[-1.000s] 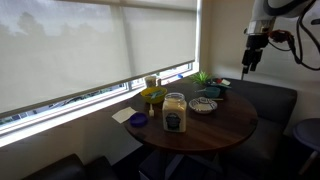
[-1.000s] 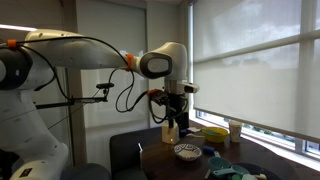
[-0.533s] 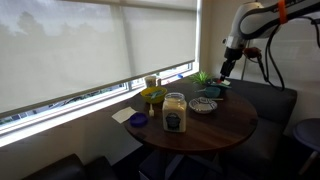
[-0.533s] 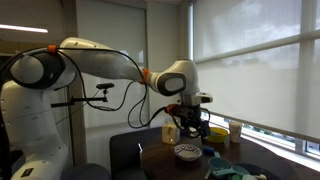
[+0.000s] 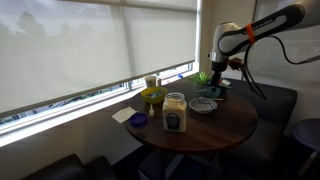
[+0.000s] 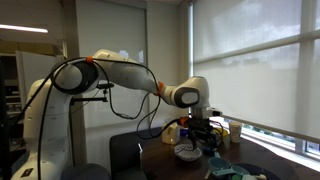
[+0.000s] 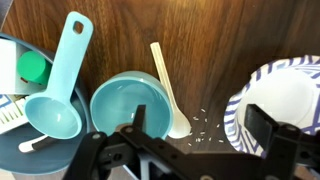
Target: Put the large blue measuring cup in the black and white bowl
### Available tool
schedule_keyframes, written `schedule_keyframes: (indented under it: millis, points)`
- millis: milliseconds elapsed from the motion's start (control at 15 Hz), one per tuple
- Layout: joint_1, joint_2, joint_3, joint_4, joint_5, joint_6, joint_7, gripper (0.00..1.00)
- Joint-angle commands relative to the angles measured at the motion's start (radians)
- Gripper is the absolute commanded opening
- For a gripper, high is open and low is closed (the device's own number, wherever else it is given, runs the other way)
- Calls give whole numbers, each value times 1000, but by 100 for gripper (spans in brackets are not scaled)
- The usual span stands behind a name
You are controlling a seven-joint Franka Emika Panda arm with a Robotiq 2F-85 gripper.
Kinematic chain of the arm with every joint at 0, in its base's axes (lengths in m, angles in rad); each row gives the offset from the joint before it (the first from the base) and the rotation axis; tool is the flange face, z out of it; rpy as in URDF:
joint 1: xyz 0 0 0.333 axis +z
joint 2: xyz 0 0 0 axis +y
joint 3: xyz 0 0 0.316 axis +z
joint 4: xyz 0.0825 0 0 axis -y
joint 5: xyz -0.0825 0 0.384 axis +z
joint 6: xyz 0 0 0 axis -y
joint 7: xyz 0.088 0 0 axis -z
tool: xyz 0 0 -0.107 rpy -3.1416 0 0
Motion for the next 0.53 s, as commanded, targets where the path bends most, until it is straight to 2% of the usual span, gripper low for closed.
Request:
schedule_keyframes:
  millis: [0, 67, 200, 333, 467]
  points:
    - [-28, 66, 14, 86, -23, -44, -37, 100]
    - [-33, 78, 13, 96, -26, -47, -38, 91]
    - [-44, 99, 12, 111, -33, -48, -41, 80]
    - [-53, 116, 14, 121, -33, -48, -44, 80]
    - [-60, 131, 17, 129, -28, -43, -49, 68]
